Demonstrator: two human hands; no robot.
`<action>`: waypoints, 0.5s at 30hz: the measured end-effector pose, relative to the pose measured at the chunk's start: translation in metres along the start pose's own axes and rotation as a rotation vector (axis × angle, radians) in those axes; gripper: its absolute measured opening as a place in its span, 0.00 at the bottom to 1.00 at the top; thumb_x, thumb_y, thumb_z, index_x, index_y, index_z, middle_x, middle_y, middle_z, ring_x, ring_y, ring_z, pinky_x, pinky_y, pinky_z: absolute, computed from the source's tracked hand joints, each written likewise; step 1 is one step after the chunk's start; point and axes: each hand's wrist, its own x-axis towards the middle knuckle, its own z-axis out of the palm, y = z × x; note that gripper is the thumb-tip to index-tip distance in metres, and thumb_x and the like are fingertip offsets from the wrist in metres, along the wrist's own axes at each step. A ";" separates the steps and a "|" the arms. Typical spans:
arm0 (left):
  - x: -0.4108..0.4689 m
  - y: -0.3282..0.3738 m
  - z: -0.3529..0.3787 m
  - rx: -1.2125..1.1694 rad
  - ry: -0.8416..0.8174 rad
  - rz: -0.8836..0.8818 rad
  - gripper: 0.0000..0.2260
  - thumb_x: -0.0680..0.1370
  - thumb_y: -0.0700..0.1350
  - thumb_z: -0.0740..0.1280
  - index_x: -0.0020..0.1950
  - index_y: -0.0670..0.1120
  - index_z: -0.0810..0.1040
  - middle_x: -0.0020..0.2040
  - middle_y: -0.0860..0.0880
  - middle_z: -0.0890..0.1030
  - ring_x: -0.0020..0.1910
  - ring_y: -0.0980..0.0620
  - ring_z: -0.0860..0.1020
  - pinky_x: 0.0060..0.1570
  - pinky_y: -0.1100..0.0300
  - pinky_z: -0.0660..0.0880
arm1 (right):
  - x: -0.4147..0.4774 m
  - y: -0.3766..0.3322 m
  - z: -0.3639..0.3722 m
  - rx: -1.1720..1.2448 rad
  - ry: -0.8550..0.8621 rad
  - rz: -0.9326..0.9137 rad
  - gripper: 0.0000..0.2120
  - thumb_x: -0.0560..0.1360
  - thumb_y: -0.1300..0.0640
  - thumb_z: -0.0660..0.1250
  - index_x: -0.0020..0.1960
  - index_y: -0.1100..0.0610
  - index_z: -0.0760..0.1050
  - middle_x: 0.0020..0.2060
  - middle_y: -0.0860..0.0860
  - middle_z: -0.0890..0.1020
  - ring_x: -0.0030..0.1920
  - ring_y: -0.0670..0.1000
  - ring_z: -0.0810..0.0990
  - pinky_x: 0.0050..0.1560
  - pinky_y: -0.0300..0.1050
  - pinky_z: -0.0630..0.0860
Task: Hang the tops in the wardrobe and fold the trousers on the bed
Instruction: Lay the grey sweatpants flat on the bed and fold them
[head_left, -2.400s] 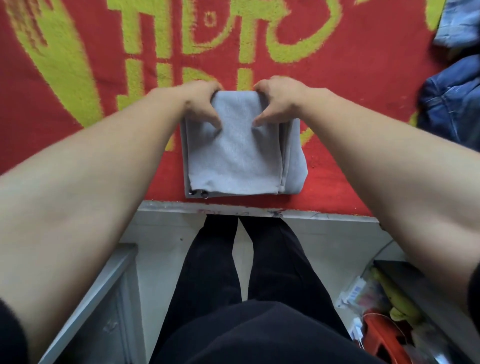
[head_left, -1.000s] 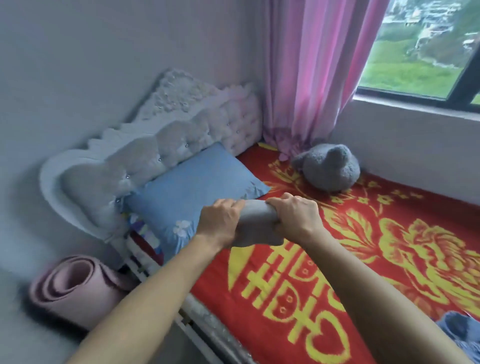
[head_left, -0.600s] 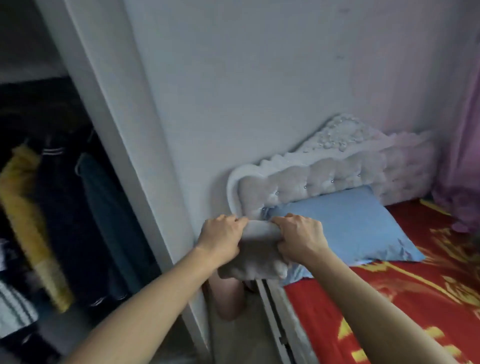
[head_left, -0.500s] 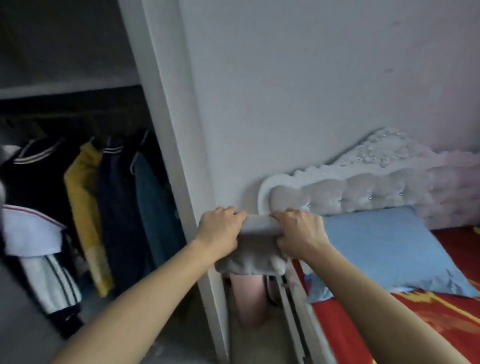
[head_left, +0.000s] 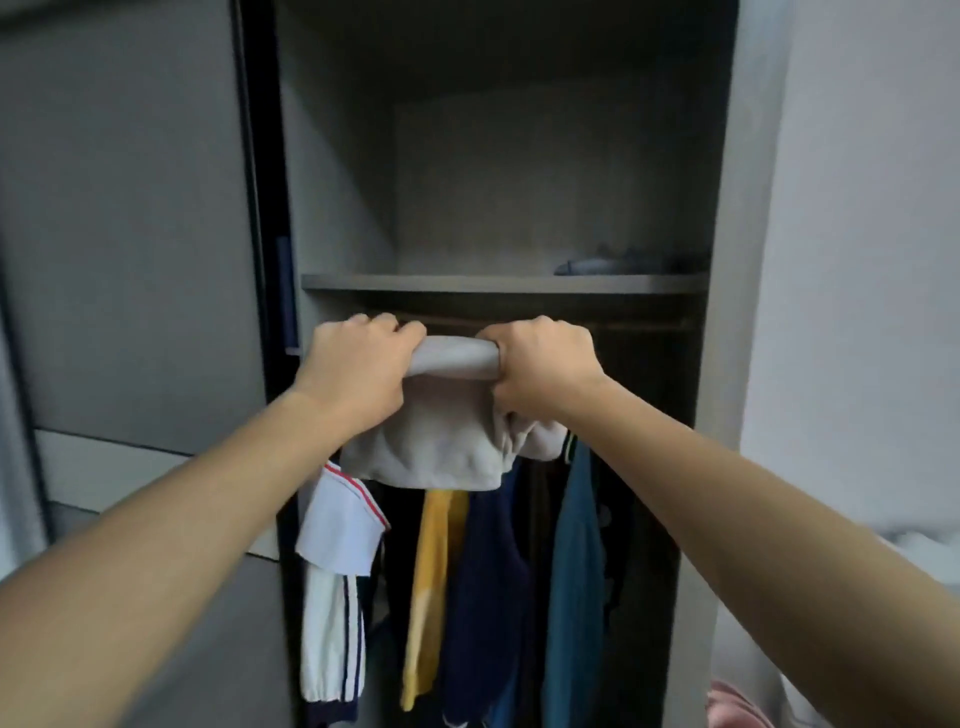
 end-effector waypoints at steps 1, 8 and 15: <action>0.005 -0.025 0.003 0.031 0.016 -0.021 0.17 0.72 0.45 0.68 0.61 0.52 0.74 0.51 0.49 0.80 0.50 0.44 0.79 0.36 0.55 0.65 | 0.023 -0.015 -0.001 0.016 0.020 -0.034 0.17 0.64 0.50 0.67 0.53 0.41 0.75 0.37 0.44 0.77 0.38 0.52 0.76 0.35 0.44 0.66; 0.056 -0.144 0.015 0.207 0.114 -0.097 0.13 0.69 0.44 0.70 0.54 0.48 0.77 0.45 0.43 0.80 0.43 0.37 0.80 0.33 0.55 0.62 | 0.158 -0.079 -0.010 0.071 0.145 -0.140 0.17 0.63 0.50 0.67 0.52 0.43 0.78 0.38 0.46 0.77 0.39 0.53 0.75 0.37 0.45 0.67; 0.177 -0.172 0.042 0.278 0.277 -0.042 0.13 0.69 0.45 0.70 0.52 0.47 0.74 0.45 0.39 0.79 0.43 0.35 0.78 0.36 0.50 0.65 | 0.263 -0.032 -0.014 0.102 0.311 -0.089 0.15 0.63 0.50 0.67 0.49 0.42 0.78 0.38 0.48 0.76 0.41 0.53 0.74 0.40 0.46 0.67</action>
